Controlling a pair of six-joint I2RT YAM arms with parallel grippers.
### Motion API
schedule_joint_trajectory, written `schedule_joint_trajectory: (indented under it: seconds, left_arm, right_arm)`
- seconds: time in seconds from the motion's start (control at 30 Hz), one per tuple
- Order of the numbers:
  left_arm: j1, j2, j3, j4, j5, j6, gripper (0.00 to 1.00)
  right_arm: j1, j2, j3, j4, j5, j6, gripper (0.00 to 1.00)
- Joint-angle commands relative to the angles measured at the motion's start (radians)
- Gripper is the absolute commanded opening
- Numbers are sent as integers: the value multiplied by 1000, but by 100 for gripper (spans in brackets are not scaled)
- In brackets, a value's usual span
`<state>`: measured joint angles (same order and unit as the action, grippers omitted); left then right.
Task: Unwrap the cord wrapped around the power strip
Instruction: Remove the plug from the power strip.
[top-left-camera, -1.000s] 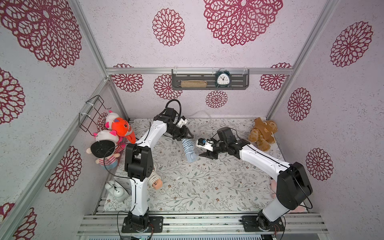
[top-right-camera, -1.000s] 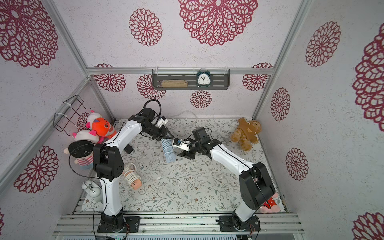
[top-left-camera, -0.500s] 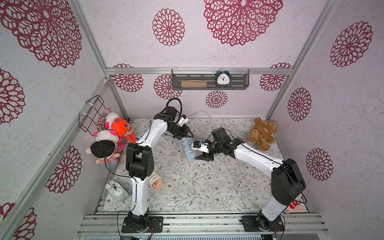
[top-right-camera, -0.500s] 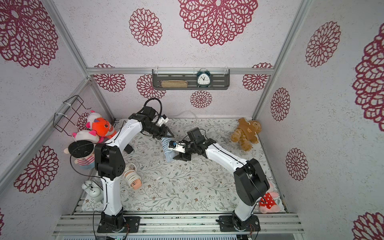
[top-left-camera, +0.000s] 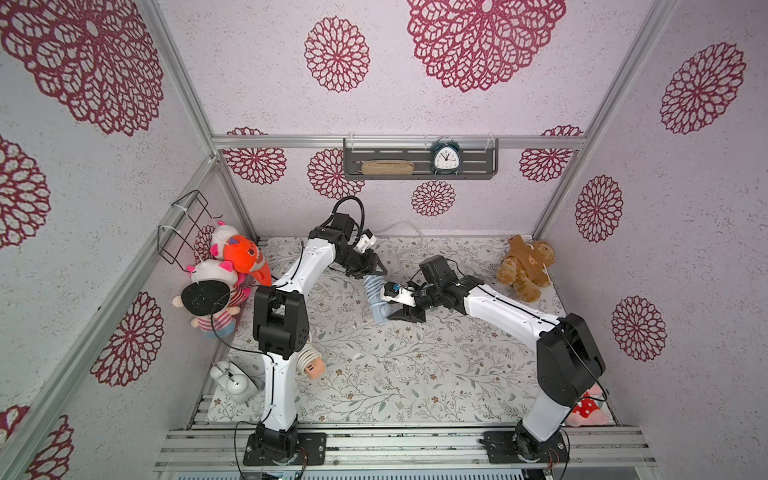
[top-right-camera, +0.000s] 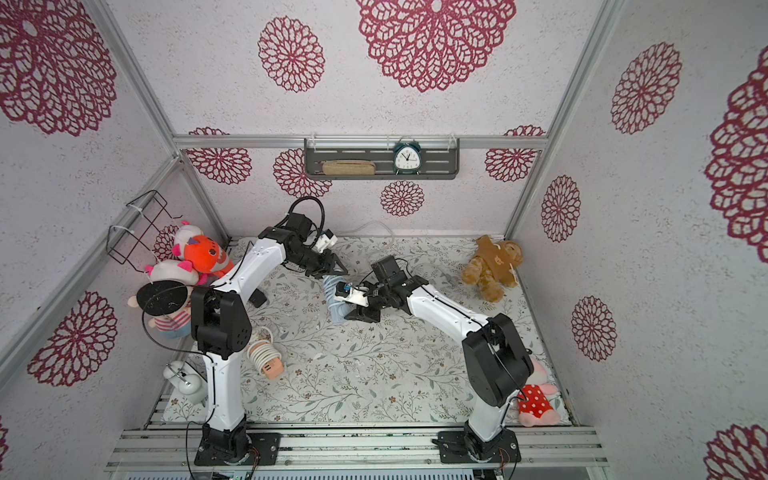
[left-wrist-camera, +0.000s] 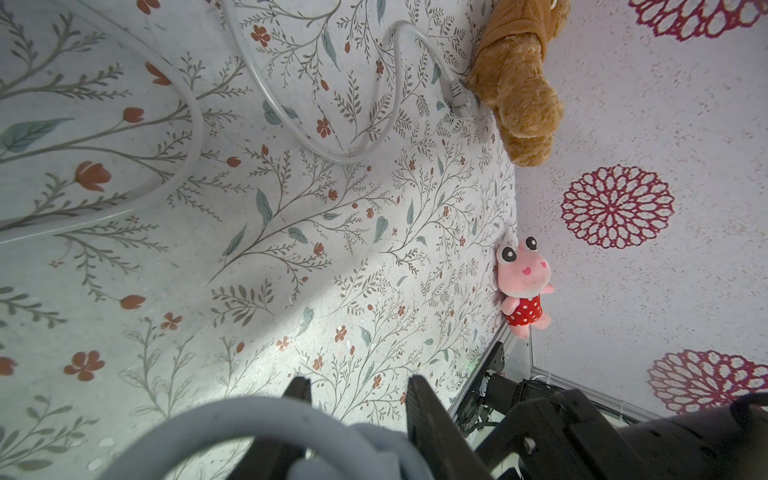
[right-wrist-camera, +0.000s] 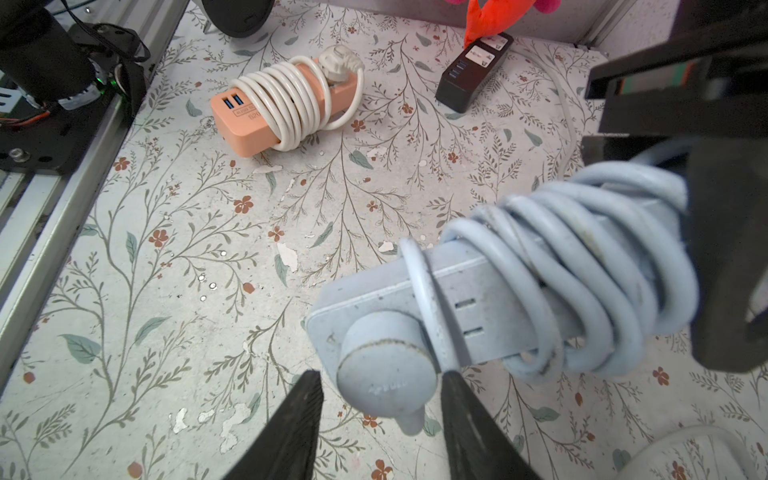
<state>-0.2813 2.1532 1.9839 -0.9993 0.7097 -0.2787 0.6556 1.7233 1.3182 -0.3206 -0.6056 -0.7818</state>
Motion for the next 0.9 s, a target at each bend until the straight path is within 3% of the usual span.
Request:
schedule_joint_trajectory:
  seconds: [0.0, 0.17, 0.3, 0.43, 0.63, 0.87]
  left_arm:
    - [-15, 5, 36, 12, 68, 4, 0]
    - [-14, 10, 41, 7, 85, 13, 0]
    - [-13, 5, 38, -6, 119, 49, 0]
    - [-13, 8, 46, -33, 132, 86, 0]
    - [-16, 12, 52, -23, 143, 79, 0]
    - [-28, 17, 46, 9, 142, 52, 0]
  right_arm:
    - [13, -39, -3, 34, -13, 11, 49]
    - [13, -75, -19, 1, -49, -4, 47]
    - [-4, -104, -75, 4, 13, -11, 50]
    - [-20, -114, -85, -8, -1, 1, 50]
    - [-19, -85, -64, -16, -41, 23, 45]
    - [-9, -41, -21, -7, -54, 40, 49]
